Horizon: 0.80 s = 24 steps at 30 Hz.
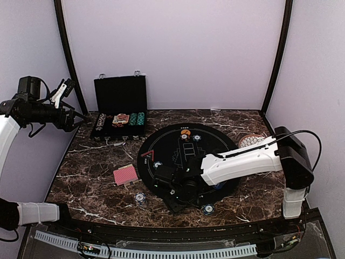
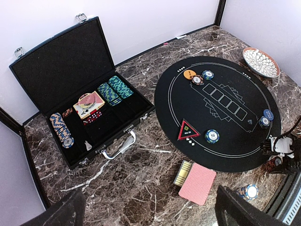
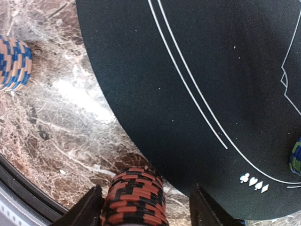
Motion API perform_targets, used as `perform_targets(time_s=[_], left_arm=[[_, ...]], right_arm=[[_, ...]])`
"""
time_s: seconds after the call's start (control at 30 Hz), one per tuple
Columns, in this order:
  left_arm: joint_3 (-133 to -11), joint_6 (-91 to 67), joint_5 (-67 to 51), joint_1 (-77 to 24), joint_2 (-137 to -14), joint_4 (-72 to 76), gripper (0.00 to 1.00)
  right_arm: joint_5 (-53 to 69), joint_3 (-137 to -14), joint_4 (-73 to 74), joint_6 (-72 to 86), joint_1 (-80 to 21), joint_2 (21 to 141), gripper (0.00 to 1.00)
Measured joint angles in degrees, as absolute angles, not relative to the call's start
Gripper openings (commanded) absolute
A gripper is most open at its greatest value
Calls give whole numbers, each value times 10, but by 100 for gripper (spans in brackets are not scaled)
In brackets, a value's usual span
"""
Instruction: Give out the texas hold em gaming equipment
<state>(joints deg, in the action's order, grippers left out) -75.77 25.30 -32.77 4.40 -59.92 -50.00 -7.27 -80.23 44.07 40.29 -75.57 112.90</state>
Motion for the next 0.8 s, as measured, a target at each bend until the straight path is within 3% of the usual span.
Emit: perform_targets(time_s=[0.1,0.23,0.37,0.57,0.8], left_arm=[[-758,253,-328,44,-599,-500,99],[-758,253,-328,44,-599,-500,99],[-758,253,-328,44,-599,-500,99],[-757,253,-328,44,-599,-500,99],[-756,253,-328,44,-599,-500,99]], right_arm=[[-72,-802,437,402,-756,1132,50],[-73,-802,436,398,-756,1132,48],[-73,-803,439,397,-756,1132,49],[-75,-815,451,395,-757,1132,63],[-75,-816,462,395,-757,1132,59]])
